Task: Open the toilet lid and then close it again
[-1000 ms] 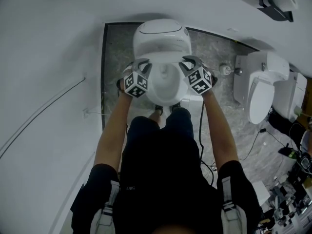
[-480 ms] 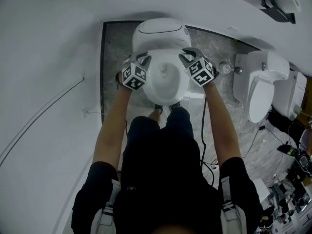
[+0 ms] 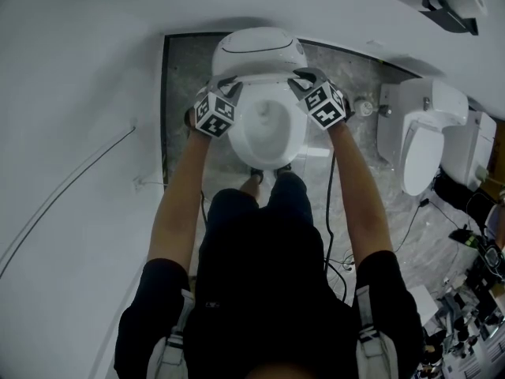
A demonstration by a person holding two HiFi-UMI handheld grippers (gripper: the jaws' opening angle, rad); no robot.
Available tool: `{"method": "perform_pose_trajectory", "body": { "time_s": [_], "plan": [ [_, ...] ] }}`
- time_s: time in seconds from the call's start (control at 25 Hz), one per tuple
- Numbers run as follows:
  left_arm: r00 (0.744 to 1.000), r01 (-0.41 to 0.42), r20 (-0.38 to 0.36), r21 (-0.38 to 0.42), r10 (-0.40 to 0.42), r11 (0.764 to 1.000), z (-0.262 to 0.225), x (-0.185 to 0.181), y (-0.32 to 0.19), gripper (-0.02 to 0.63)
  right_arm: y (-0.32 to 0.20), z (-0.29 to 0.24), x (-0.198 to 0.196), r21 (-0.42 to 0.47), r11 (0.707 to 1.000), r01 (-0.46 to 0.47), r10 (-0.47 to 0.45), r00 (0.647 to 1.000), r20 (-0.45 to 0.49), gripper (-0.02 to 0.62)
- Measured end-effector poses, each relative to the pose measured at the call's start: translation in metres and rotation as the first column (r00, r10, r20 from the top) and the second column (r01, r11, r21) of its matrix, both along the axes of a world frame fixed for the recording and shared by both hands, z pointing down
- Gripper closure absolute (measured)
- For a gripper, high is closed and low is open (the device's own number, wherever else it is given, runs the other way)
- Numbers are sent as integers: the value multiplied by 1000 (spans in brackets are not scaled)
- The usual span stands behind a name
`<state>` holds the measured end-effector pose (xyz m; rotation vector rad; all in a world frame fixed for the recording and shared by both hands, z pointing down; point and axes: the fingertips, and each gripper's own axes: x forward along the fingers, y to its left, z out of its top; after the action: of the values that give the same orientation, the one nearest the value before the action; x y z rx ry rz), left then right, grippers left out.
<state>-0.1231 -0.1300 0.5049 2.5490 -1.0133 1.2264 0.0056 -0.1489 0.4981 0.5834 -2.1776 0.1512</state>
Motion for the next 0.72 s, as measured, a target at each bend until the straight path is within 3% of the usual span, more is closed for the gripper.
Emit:
{"method": "perform_pose_trajectory", "body": {
  "time_s": [0.72],
  "plan": [
    [1000, 9, -24, -30, -10, 1000, 3, 4, -3, 531, -2, 5, 4, 6, 1000, 24, -24, 1000, -19, 503]
  ]
}}
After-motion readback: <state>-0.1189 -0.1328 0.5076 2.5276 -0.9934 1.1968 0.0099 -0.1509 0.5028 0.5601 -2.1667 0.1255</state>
